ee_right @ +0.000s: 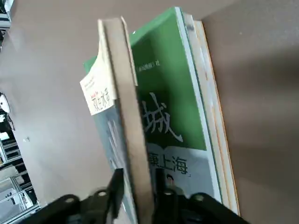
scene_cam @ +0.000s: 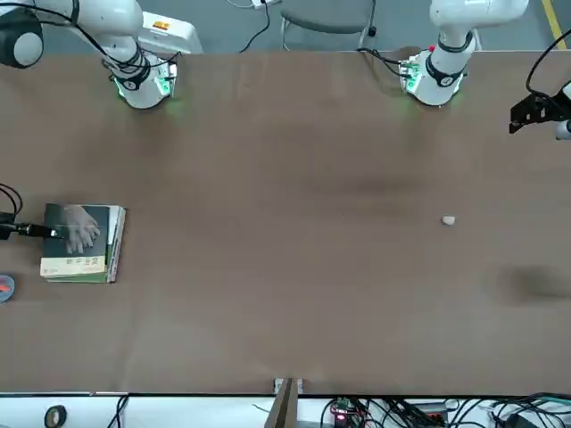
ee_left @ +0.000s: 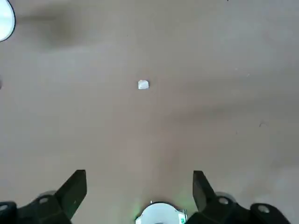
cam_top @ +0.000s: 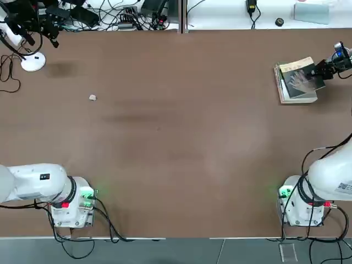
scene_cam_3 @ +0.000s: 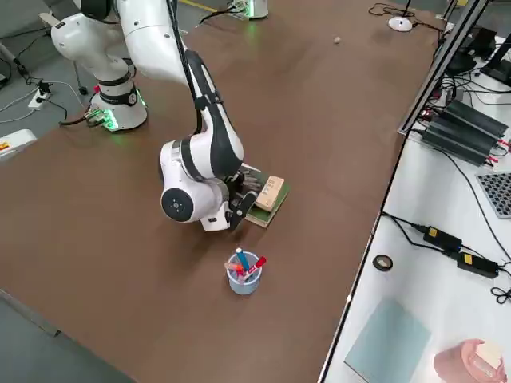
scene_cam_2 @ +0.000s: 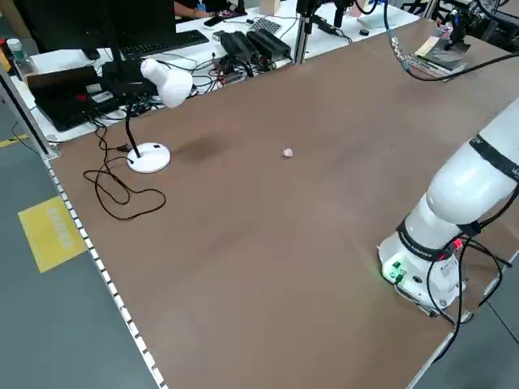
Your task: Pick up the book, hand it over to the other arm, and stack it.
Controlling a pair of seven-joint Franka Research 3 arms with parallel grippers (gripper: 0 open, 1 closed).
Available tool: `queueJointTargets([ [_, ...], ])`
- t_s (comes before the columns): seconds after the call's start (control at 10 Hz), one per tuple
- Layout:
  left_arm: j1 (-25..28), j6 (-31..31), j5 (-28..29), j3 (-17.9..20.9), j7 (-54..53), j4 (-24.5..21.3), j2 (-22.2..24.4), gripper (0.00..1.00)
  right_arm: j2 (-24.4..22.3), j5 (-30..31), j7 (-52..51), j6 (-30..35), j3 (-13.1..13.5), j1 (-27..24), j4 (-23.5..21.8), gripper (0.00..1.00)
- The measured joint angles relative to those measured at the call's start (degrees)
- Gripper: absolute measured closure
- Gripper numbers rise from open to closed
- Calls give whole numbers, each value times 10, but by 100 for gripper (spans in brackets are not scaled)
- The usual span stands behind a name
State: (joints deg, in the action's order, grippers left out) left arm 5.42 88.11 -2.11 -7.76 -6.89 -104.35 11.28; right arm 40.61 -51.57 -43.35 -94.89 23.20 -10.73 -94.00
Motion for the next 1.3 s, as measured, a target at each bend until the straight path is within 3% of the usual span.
queueJointTargets([
  [0.4, 0, 0, 0, 0, -1, 0, 0, 0, 0, 0, -1, -3, 0, 0, 0, 19],
  [1.3, 0, 0, 0, -1, -1, 0, 0, 0, 0, 33, -1, -8, 13, -3, 15, 16],
])
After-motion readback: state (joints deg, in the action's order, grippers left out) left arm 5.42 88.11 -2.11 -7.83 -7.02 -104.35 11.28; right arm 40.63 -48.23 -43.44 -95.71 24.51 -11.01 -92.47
